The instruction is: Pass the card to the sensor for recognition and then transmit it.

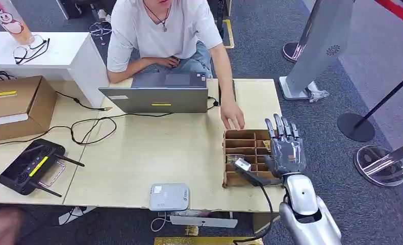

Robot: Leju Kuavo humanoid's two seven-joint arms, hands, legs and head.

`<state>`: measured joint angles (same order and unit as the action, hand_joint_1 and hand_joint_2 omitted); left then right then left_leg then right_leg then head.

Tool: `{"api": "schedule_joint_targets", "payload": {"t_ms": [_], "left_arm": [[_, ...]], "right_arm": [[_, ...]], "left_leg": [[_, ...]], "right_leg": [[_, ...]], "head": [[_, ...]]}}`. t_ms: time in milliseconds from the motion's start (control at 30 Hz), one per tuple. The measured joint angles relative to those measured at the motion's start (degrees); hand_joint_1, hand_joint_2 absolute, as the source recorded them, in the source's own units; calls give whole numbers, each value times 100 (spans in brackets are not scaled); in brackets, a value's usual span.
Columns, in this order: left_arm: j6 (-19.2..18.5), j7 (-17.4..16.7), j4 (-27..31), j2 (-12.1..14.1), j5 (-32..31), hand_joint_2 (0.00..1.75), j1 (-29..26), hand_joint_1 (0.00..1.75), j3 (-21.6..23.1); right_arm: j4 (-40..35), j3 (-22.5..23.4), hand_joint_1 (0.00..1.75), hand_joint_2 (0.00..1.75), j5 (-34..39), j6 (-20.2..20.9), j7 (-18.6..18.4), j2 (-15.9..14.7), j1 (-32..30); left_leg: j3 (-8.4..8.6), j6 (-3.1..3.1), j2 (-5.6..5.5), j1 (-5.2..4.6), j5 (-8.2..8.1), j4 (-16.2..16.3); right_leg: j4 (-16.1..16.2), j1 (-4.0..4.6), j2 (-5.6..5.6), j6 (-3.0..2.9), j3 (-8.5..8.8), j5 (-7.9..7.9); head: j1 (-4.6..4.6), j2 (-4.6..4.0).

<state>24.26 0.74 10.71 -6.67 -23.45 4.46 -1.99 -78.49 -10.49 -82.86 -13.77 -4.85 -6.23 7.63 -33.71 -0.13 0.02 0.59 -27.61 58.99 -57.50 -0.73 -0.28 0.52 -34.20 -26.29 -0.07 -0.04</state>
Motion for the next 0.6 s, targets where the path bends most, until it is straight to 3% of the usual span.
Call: {"api": "schedule_joint_targets", "payload": {"t_ms": [300, 600], "left_arm": [[2, 9, 0, 0, -2, 0, -2, 0, -4], [-9, 42, 0, 0, -48, 0, -1, 0, -7]], "right_arm": [[-540, -55, 0, 175, -2, 24, 70, -7, -263], [-955, -339, 0, 175, 155, 444, 378, -11, -484]], "left_leg": [[0, 0, -1, 0, 0, 0], [0, 0, 0, 0, -1, 0]], "right_leg": [[0, 0, 0, 0, 0, 0], [0, 0, 0, 0, 0, -1]], "head": [[2, 0], [2, 0]]}}
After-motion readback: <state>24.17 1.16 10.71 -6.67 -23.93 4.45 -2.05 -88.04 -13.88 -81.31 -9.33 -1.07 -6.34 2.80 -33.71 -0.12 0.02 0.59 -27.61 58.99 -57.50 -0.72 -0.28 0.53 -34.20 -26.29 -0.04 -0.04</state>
